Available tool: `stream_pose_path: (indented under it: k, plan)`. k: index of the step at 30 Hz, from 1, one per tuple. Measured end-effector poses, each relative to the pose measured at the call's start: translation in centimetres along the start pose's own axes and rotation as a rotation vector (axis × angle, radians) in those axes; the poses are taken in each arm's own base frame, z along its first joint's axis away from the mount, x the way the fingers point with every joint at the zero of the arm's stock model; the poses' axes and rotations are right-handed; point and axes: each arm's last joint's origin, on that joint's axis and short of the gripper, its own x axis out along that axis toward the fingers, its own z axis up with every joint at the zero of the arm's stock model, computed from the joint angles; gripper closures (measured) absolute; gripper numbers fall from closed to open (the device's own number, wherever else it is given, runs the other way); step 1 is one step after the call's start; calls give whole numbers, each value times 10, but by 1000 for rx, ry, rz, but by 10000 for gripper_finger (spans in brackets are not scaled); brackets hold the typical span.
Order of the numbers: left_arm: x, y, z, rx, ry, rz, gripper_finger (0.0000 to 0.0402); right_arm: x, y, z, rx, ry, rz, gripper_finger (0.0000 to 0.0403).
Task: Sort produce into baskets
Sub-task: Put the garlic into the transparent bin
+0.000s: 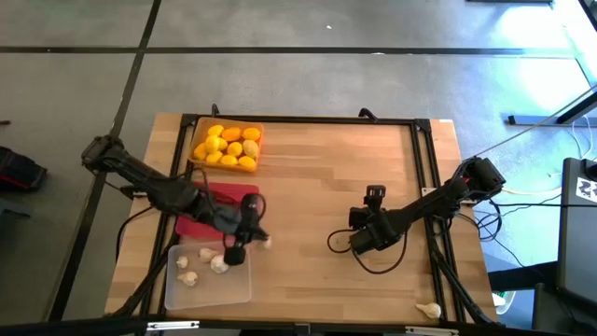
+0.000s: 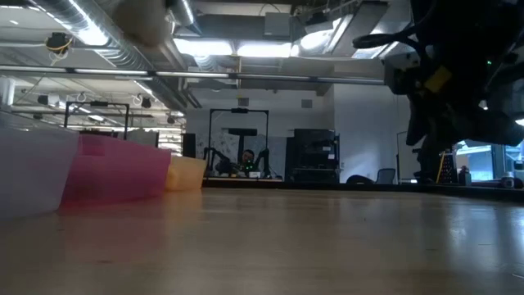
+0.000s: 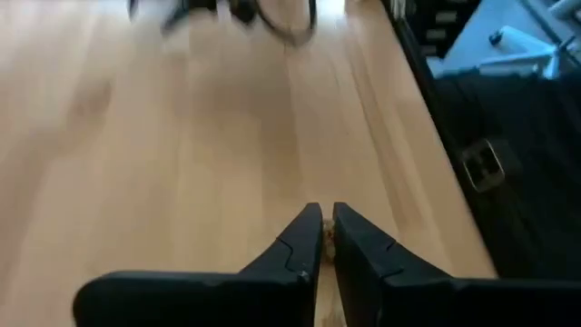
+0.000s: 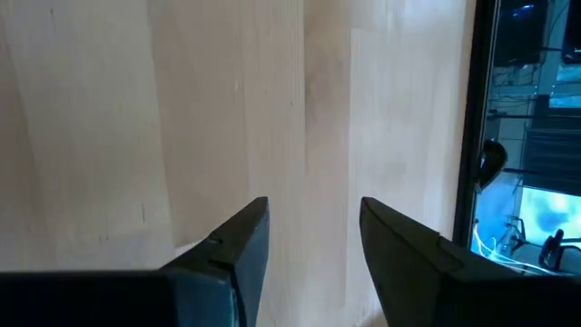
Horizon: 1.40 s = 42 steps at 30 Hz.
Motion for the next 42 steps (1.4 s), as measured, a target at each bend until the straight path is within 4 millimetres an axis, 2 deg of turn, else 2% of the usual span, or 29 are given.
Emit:
stream_pose_path:
  k: [5, 12, 18, 24, 30, 37, 42]
  plan:
    - [-4, -25, -22, -95, 94, -25, 383, 2, 1, -2, -6, -1, -2, 236]
    - [-3, -41, -54, -201, 152, 45, 377, 2, 1, -1, -7, -20, -23, 236]
    - [-2, -42, -81, -254, 241, 125, 376, 2, 1, 1, -22, -44, -39, 236]
    - [2, -36, -104, -212, 322, 174, 375, 2, 1, 2, -22, -51, -53, 236]
    - [4, -32, -117, -227, 370, 182, 375, 2, 1, 2, -21, -48, -47, 236]
    - [4, -30, -120, -259, 388, 203, 374, 3, 1, 2, -19, -50, -46, 236]
    - [4, -30, -120, -301, 385, 214, 341, 3, 1, 2, -16, -54, -44, 236]
